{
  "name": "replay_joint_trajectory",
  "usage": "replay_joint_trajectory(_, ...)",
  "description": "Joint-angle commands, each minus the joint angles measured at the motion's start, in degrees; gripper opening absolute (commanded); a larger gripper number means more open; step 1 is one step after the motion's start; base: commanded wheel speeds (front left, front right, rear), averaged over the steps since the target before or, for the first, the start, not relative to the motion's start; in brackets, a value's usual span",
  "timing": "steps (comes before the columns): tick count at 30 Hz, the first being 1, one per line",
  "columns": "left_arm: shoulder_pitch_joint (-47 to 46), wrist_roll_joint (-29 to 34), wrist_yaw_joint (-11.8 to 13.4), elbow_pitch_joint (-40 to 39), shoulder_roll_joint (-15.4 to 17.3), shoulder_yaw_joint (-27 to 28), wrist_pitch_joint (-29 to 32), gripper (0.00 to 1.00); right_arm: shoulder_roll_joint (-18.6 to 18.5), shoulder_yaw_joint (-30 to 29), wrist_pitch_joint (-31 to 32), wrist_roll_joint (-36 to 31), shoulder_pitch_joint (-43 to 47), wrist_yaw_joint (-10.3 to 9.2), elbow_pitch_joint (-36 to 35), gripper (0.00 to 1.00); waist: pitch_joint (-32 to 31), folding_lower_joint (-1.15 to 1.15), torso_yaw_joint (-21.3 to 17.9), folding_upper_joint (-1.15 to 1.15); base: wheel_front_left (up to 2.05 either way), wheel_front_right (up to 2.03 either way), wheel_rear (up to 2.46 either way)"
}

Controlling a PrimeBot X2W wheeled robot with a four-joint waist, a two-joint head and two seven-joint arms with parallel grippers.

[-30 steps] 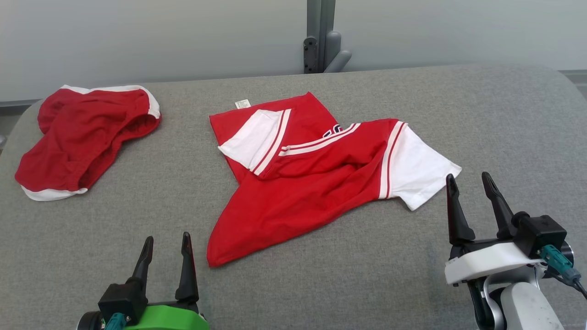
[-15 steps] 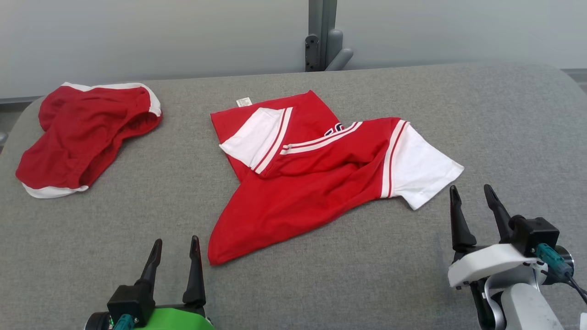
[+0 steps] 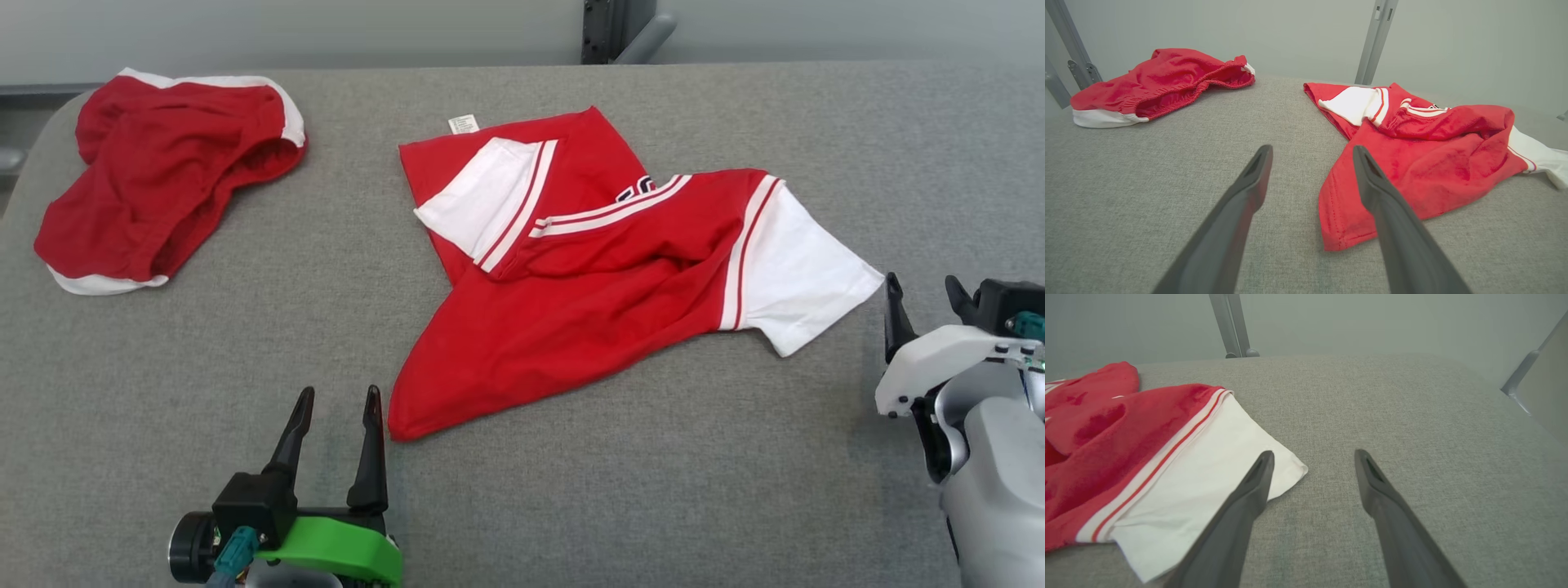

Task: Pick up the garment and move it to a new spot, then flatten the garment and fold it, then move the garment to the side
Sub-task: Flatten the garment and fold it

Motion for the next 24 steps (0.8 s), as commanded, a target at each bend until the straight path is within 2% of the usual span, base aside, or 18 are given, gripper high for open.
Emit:
replay_joint_trajectory(1, -1.3, 0.2, -0.2, -0.1, 0.1, -0.1, 0.0, 1.00, -0.9, -0.1, 0.6, -0.2, -2.1, -0.02, 2.4, 1.00, 2.5, 0.00, 2.4, 0.31, 0.00, 0.00, 0.00)
replay_joint_trajectory(8, -2.5, 0.3, 0.1, -0.2, 0.1, -0.6, 0.0, 1.00, -2.8, 0.5, 3.0, 1.4, -8.6, -0.02, 12.8, 1.00, 4.7, 0.00, 4.9, 0.31, 0.00, 0.00, 0.00)
replay_joint_trajectory(9, -2.6, 0.3, 0.1, -0.2, 0.1, -0.6, 0.0, 1.00, -2.8, 0.6, 3.3, 1.8, -9.3, -0.02, 13.9, 0.94, 4.9, 0.00, 5.1, 0.31, 0.00, 0.00, 0.00)
replay_joint_trajectory(16, -2.4, 0.1, 0.4, -0.4, 0.1, -0.3, 0.0, 1.00, -2.8, 1.4, 3.4, 4.8, -11.7, -0.03, 19.5, 0.17, 5.0, 0.00, 5.1, 0.31, 0.00, 0.00, 0.00)
replay_joint_trajectory(17, -2.4, 0.1, 0.4, -0.4, 0.1, -0.3, 0.0, 1.00, -2.8, 1.4, 3.4, 4.8, -11.7, -0.03, 19.5, 0.17, 5.0, 0.00, 5.1, 0.31, 0.00, 0.00, 0.00)
replay_joint_trajectory(18, -2.5, 0.1, 0.4, -0.4, 0.1, -0.3, 0.0, 1.00, -2.8, 1.6, 3.1, 5.3, -11.9, -0.04, 19.9, 0.00, 5.0, 0.00, 4.9, 0.31, 0.00, 0.00, 0.00)
replay_joint_trajectory(24, -1.9, -0.7, -0.7, 0.4, 0.1, -1.0, 0.0, 1.00, -2.4, 3.0, -0.5, 9.6, -12.0, -0.05, 19.1, 0.00, 4.3, 0.00, 3.7, 0.31, 0.00, 0.00, 0.00)
